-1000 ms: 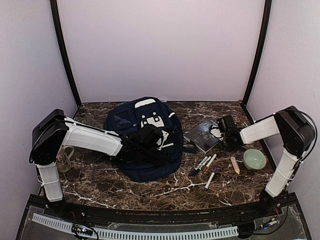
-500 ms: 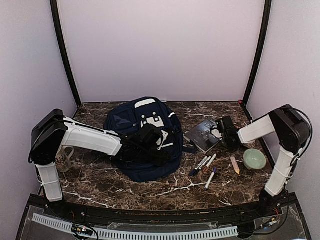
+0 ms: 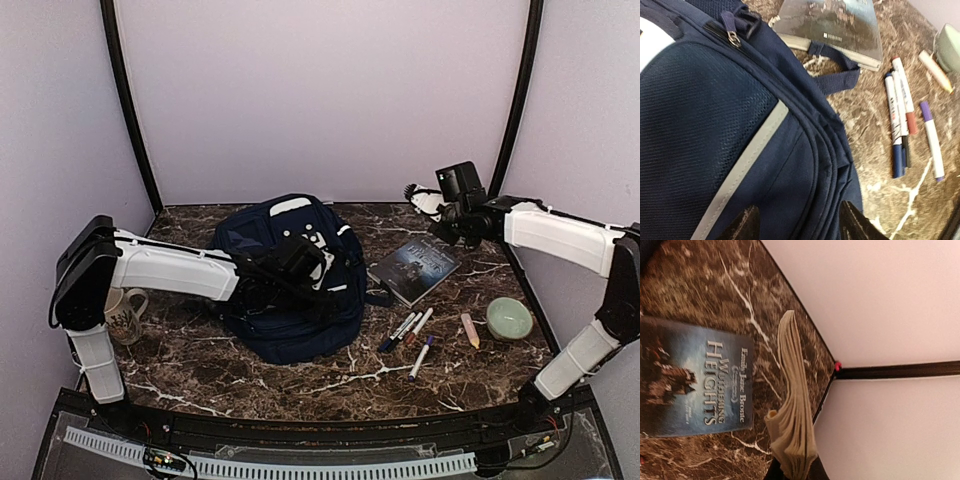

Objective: Pack the student bag
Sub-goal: Pick up the book from the corner of the board.

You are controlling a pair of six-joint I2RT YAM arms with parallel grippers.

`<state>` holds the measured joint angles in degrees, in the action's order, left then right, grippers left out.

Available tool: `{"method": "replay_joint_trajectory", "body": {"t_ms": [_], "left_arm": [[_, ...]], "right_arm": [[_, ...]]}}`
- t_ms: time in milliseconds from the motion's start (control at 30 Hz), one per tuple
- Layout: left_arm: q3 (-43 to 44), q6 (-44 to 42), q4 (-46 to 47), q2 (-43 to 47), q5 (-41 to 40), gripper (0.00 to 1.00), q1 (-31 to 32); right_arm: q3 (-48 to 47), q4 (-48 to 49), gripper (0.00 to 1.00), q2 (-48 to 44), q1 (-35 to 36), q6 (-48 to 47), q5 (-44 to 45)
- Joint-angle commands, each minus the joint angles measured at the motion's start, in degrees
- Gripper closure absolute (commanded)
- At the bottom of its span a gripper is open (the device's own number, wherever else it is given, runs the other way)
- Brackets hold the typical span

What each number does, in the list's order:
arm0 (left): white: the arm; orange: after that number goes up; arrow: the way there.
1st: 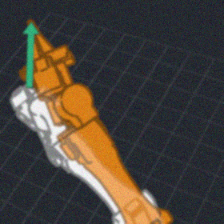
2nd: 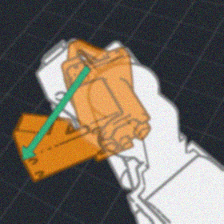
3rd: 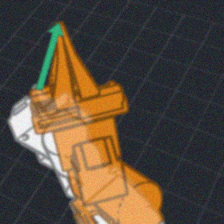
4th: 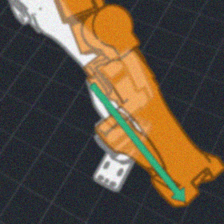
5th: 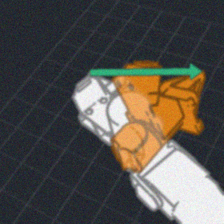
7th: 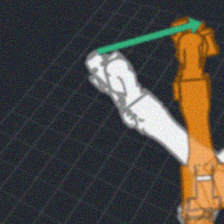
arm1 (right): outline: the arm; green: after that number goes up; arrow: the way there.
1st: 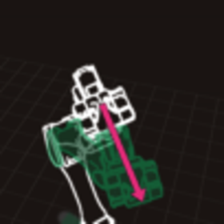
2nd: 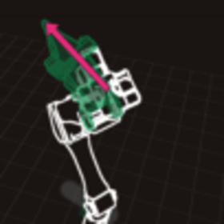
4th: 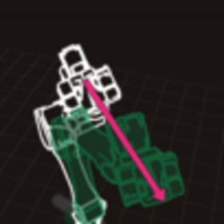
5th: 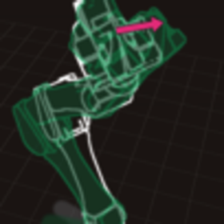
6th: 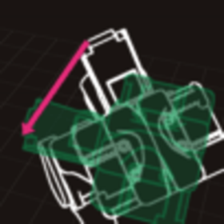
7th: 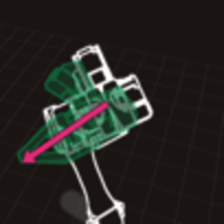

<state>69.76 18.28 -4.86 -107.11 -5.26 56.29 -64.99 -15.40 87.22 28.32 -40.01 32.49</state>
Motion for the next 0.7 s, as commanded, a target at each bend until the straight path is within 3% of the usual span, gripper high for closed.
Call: {"method": "replay_joint_trajectory", "body": {"t_ms": [0,233,333,600,667], "left_arm": [[3.09,6.28,-4.03,6.9,5.76,0.43,-2.64],[-0.88,19.17,-0.77,12.73,15.83,0.38,-8.08],[-9.45,28.08,9.29,16.87,22.17,0.29,-12.17],[-22.42,46.29,26.63,17.8,31.78,0.26,-16.55],[-26.98,55.21,39.53,16.54,34.73,0.26,-16.97]], "right_arm": [[-6.85,-7.63,1.0,-3.78,4.79,0.7,-10.16],[-9.47,-15.14,1.0,-7.49,11.55,-0.57,-28.96],[-8.99,-17.07,1.0,-6.37,13.5,-2.18,-31.8],[-15.87,-18.91,1.0,-4.14,17.97,-0.22,-39.86],[-16.37,-19.09,1.0,-3.24,19.58,0.09,-41.66]]}}
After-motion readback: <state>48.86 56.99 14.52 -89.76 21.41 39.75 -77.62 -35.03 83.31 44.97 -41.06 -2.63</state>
